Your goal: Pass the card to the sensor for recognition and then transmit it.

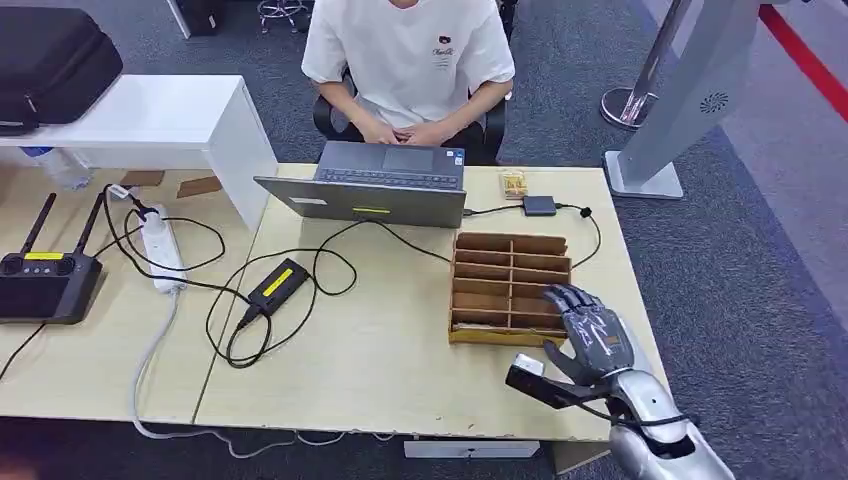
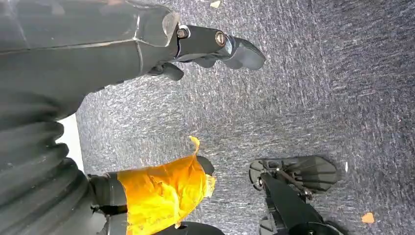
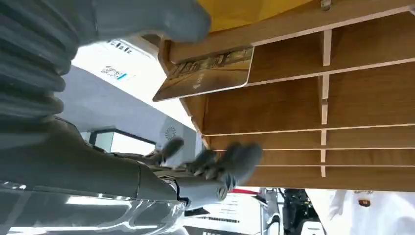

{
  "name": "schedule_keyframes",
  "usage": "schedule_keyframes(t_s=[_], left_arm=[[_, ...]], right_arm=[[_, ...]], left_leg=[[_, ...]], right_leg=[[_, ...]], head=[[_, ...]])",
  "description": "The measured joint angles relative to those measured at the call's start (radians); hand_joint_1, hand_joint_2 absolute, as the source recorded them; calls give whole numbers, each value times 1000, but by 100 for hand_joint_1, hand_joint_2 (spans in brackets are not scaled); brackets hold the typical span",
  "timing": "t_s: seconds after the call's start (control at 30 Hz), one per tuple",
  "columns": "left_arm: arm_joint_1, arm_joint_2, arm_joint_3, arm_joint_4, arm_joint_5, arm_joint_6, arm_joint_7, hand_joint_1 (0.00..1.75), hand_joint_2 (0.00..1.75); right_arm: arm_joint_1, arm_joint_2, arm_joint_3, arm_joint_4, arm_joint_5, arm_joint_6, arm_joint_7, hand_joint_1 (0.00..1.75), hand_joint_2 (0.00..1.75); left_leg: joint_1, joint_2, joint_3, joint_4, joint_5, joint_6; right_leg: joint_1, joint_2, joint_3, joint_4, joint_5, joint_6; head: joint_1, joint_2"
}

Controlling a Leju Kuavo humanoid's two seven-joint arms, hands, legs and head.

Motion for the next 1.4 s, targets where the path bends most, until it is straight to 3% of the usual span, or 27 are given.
schedule_keyframes(t_s=[0.67, 0.87, 1.0, 1.4], left_arm=[[0, 0, 0, 0, -6, 8, -2, 0, 175], [-2, -5, 0, 0, -16, 112, -33, 0, 175], [-12, -18, 0, 0, -21, 177, -23, 0, 175], [-18, -23, 8, 0, 2, 133, 6, 0, 175]], right_arm=[[6, 1, -16, -1, -10, 1, -3, 175, 175], [40, 1, -34, -26, -11, -11, 9, 175, 175], [78, 1, -55, -51, 1, -31, 23, 175, 175], [-10, -4, -77, -67, -34, 9, -13, 175, 175]], left_leg=[[0, 0, 0, 0, 0, 0], [0, 0, 0, 0, 0, 0], [0, 0, 0, 0, 0, 0], [0, 1, 0, 0, 1, -1]], right_leg=[[0, 0, 0, 0, 0, 0], [0, 0, -1, 0, 0, 0], [0, 0, 0, 0, 0, 0], [0, 1, -1, 0, 1, -1]], head=[[0, 0], [0, 0], [0, 0], [0, 0]])
